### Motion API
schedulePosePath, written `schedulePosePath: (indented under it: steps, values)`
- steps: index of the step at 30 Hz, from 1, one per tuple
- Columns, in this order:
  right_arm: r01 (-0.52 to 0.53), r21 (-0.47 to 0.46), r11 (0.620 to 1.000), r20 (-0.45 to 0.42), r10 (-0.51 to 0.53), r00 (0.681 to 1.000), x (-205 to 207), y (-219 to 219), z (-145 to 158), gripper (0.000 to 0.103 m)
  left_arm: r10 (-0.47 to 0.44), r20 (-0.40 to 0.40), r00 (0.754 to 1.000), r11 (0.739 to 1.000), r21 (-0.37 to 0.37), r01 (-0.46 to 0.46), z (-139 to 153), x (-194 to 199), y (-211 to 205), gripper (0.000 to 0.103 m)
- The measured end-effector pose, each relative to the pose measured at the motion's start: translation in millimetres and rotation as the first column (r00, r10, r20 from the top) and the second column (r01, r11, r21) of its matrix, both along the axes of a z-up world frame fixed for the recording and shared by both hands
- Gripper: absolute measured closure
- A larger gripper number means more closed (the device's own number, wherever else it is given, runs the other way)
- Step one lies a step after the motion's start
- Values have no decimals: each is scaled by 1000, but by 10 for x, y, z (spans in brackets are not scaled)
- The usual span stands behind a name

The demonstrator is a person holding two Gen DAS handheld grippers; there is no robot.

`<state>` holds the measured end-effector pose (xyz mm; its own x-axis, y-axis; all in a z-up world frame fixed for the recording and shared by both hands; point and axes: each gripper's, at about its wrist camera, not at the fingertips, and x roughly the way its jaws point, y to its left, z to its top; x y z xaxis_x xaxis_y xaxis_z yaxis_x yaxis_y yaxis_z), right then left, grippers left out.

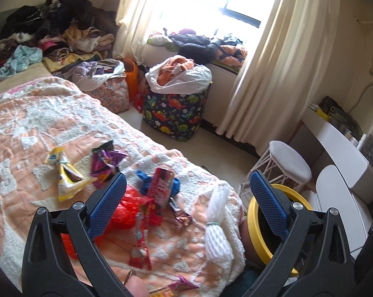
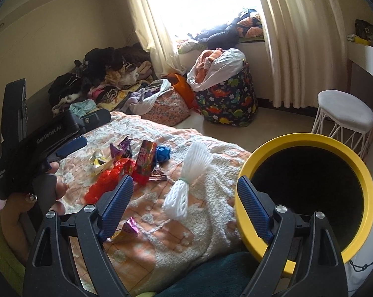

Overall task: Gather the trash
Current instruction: 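Move both tools back to the bed toward the wrappers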

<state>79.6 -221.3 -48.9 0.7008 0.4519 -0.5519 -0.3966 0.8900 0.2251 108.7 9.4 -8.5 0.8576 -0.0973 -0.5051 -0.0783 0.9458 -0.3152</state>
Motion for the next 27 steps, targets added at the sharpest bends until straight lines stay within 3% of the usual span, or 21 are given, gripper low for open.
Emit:
schedulePosePath:
  steps: [16, 27]
  values:
    - [-142, -68, 988, -112, 133, 985, -112, 579, -268, 20, 107, -1, 994, 994, -31, -107, -62, -79, 529, 11]
    - [-200, -133, 971, -191, 173, 966, -91, 916, -488, 20, 180, -38, 983, 981, -63, -182, -276, -94, 930, 11]
